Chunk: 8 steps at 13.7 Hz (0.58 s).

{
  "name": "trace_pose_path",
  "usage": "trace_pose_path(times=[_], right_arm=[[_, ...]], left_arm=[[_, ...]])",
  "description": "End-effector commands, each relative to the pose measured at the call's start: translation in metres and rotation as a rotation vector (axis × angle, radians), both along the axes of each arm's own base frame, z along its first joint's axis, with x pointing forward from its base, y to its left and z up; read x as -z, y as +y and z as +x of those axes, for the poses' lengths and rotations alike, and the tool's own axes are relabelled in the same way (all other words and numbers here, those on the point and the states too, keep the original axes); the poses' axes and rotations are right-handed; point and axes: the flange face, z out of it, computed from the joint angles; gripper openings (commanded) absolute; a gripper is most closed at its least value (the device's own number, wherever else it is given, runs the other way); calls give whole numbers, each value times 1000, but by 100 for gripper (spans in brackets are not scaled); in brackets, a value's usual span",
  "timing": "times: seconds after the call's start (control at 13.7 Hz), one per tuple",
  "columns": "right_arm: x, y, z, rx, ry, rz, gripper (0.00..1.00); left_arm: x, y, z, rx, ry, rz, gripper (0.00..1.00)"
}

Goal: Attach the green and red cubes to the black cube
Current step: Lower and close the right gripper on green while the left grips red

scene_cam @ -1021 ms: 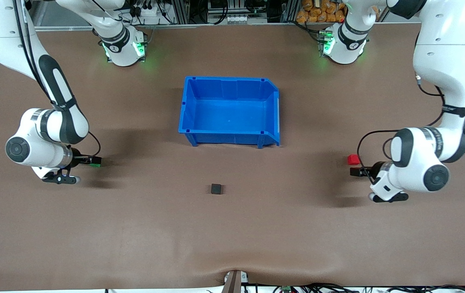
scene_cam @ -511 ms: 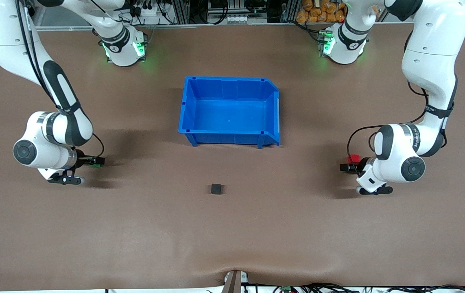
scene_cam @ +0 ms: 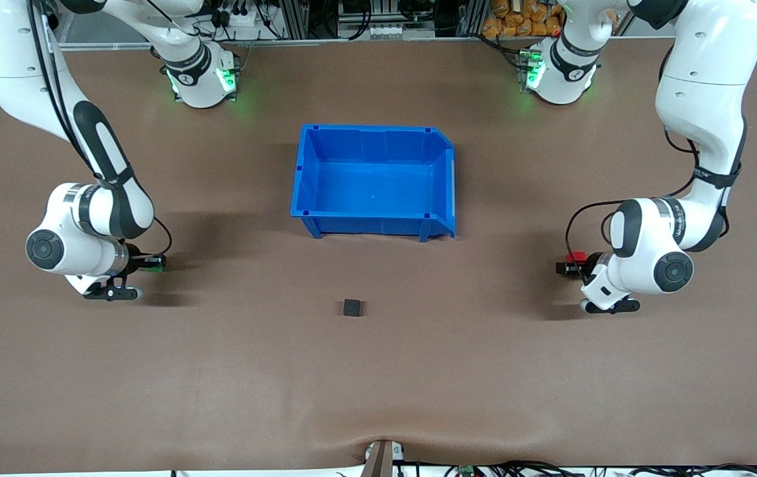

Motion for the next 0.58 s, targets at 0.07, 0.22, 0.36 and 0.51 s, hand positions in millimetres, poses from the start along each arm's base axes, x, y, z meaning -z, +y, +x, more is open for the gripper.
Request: trace_pose_path(times=[0.07,0.22,0.36,0.51], right_arm=[[-12,-3,5,-121,-12,35,0],[-24,-4,16,-228,-19,57,0],[-41,-3,31,-397,-41,83,0],[-56,1,46,-569,-77,98,0]], left_arm=[[-9,4,-11,-26,28,-1,63],[-9,0,-12,-23,33,-3,29],[-8,2,-14,-27,56,-4,16],[-15,2,-14,-66,76,9,3]])
